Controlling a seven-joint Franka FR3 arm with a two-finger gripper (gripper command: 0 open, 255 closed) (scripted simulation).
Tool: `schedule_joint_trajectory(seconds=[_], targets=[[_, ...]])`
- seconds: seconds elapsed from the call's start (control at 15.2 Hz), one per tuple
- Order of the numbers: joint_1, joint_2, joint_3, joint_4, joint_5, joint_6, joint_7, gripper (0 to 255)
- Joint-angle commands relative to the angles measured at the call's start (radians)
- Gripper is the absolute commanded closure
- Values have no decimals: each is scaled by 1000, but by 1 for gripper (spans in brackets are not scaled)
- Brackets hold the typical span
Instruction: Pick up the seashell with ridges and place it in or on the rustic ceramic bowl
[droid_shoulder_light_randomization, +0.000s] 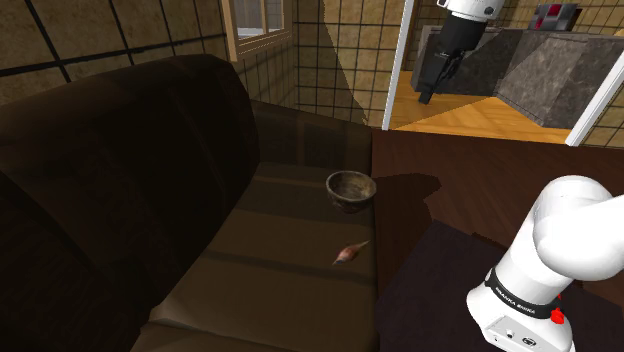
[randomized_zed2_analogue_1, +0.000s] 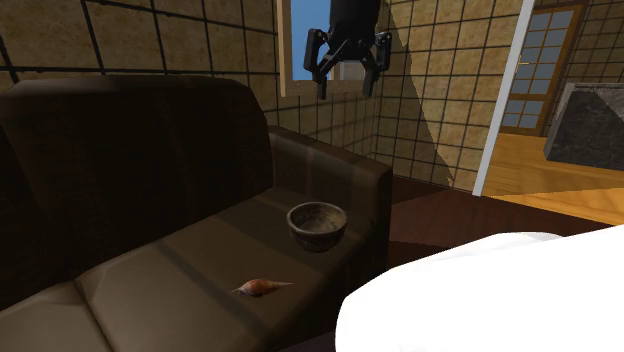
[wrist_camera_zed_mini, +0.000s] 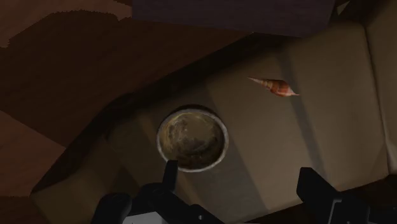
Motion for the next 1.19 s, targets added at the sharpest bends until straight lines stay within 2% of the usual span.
schedule_joint_trajectory(seconds=[0.0, 0.59, 1.12], targets=[[0, 0, 0, 0, 0, 0, 0, 0], [102, 31, -25, -259, 23, 283, -150, 0], [204, 148, -52, -429, 49, 560, -296, 0]])
